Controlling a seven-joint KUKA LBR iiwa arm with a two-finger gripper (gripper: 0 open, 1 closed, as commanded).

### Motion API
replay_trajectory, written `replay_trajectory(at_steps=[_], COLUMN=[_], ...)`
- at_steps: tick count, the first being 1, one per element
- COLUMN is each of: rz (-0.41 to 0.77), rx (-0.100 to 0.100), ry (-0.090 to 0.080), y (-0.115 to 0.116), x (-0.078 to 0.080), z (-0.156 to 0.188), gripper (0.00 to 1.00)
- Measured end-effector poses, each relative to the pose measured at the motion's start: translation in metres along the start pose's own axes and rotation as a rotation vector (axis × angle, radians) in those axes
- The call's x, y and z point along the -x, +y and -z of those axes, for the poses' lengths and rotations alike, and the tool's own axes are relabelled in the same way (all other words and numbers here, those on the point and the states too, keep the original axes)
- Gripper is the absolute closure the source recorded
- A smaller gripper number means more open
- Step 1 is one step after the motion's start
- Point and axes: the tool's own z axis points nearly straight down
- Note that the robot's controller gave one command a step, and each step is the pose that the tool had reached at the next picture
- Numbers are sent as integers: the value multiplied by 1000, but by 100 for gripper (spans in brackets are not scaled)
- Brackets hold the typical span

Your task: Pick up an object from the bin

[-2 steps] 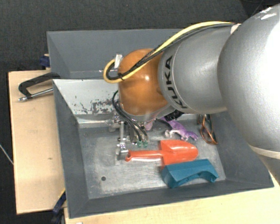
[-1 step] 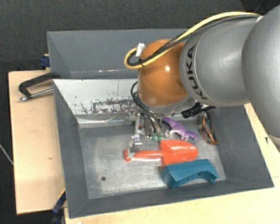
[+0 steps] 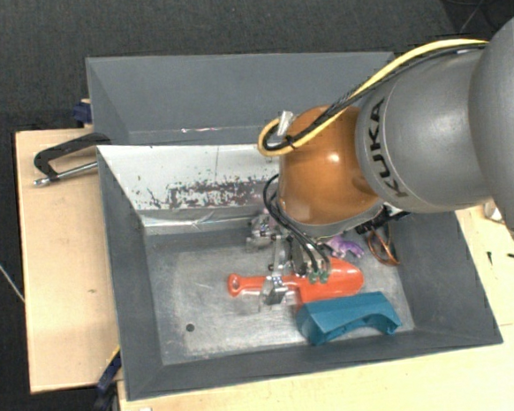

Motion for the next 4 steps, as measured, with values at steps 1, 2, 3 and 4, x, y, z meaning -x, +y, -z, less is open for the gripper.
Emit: replay_trajectory(at_steps=[1,2,3,4], rz=[-42,-42,104,104], rx=[1,1,0,0], ry=[-2,-2,-2,-1], y=[-25,-25,-25,-25], x=[-27,-27,-31,-31], z=[-33,-33,103,103], gripper=[100,100,100,0])
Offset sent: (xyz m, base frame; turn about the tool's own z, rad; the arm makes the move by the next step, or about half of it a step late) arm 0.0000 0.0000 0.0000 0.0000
